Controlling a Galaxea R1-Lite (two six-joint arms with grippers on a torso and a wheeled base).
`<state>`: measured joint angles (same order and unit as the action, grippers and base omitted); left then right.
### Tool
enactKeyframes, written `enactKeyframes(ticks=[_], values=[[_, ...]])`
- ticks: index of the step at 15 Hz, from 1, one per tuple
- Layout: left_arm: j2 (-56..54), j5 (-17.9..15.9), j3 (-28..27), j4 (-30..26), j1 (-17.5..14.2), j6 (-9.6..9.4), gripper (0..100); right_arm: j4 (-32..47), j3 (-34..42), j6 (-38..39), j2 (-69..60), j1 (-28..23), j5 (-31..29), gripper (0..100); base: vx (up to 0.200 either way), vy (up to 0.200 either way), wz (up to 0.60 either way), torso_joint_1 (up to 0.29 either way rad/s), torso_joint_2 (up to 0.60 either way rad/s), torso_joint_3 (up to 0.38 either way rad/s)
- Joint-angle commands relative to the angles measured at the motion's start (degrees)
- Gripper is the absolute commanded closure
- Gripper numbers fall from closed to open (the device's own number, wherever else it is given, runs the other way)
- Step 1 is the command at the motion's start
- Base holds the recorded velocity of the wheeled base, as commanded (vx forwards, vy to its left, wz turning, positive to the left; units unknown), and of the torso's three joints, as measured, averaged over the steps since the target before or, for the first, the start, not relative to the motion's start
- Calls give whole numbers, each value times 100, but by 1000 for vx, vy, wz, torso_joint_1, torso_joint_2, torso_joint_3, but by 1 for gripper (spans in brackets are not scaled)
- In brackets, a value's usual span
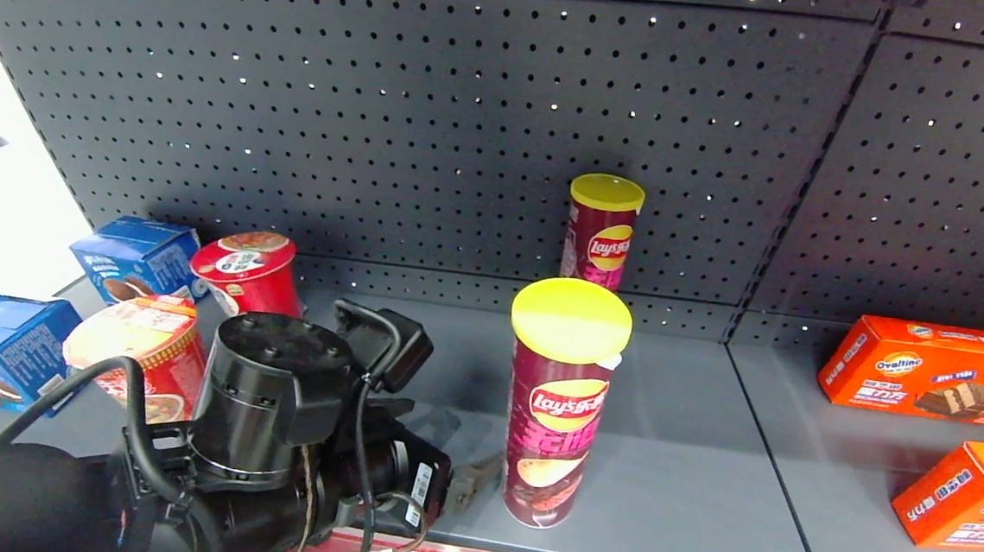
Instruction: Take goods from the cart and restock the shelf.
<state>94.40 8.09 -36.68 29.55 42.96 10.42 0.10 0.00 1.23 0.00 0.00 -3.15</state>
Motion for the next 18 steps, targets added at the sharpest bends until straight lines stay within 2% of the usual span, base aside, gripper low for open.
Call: enactKeyframes(ticks=[1, 8, 16, 18], values=[[175, 26, -146, 7, 55, 30, 0, -1, 0, 0, 9, 0, -2, 0, 0, 0, 0, 0, 0, 0], [333, 105, -348, 7, 274, 65, 0, -1, 0, 0, 9, 0, -2, 0, 0, 0, 0, 0, 0, 0], [342, 96, -375, -2, 336, 74, 0, -1, 0, 0, 9, 0, -2, 0, 0, 0, 0, 0, 0, 0], [342, 96, -410, -2, 371, 127, 0, -1, 0, 0, 9, 0, -2, 0, 0, 0, 0, 0, 0, 0]])
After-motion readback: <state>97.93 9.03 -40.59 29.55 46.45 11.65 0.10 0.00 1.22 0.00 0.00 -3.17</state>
